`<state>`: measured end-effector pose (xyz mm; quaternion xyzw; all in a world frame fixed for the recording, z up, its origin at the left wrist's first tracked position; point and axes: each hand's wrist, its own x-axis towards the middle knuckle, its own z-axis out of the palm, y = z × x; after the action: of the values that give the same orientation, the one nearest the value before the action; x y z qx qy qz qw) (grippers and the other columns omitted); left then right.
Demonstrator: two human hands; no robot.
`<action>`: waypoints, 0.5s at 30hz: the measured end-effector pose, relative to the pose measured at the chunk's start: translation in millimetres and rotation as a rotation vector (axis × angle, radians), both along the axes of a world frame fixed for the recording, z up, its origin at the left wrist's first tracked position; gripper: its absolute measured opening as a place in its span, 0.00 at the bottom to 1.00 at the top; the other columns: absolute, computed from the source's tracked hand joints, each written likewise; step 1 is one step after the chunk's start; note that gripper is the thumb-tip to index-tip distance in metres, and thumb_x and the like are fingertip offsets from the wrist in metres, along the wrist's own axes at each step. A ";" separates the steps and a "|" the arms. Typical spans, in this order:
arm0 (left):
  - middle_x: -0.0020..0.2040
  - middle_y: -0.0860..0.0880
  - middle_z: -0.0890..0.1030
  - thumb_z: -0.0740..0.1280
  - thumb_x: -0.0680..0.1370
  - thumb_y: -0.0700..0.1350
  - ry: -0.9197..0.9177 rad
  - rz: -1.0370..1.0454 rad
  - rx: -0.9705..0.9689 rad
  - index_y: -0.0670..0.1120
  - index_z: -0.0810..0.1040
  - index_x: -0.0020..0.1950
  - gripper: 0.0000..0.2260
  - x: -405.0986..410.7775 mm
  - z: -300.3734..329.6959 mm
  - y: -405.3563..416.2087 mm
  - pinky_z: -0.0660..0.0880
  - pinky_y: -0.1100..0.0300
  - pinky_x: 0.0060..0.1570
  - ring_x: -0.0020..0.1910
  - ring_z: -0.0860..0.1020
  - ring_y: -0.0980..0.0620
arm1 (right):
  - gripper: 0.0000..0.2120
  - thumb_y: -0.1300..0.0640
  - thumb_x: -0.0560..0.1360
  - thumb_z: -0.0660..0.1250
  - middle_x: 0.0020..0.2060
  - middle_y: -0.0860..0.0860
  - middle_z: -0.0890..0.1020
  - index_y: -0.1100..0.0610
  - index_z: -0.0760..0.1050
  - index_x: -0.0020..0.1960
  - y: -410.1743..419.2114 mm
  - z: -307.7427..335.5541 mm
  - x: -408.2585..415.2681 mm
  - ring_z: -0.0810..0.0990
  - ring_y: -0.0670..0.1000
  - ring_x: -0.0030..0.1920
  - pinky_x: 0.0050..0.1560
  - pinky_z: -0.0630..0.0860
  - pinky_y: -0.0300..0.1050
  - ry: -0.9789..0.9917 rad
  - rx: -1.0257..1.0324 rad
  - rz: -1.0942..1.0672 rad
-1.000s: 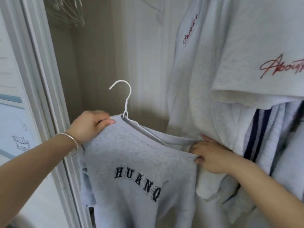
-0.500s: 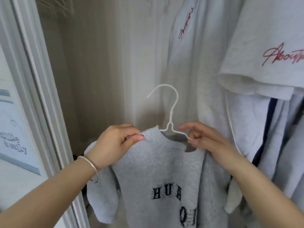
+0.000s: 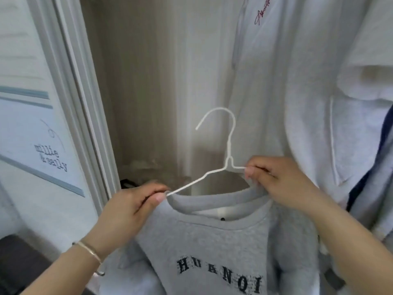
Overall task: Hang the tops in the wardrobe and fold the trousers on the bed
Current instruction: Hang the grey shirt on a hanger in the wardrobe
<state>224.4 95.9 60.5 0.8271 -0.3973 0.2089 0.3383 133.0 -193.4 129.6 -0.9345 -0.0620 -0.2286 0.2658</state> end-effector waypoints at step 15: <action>0.39 0.60 0.77 0.54 0.76 0.63 -0.107 0.233 -0.094 0.61 0.75 0.38 0.14 12.1 4.1 48.1 0.69 0.62 0.33 0.37 0.76 0.59 | 0.20 0.46 0.75 0.64 0.27 0.47 0.70 0.63 0.71 0.37 -13.1 -33.7 9.3 0.68 0.42 0.30 0.35 0.64 0.40 0.278 -0.034 0.020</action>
<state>236.4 144.0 64.6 0.8385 -0.3060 0.3090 0.3283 142.2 -206.5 95.9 -0.9609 -0.0377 -0.0930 0.2581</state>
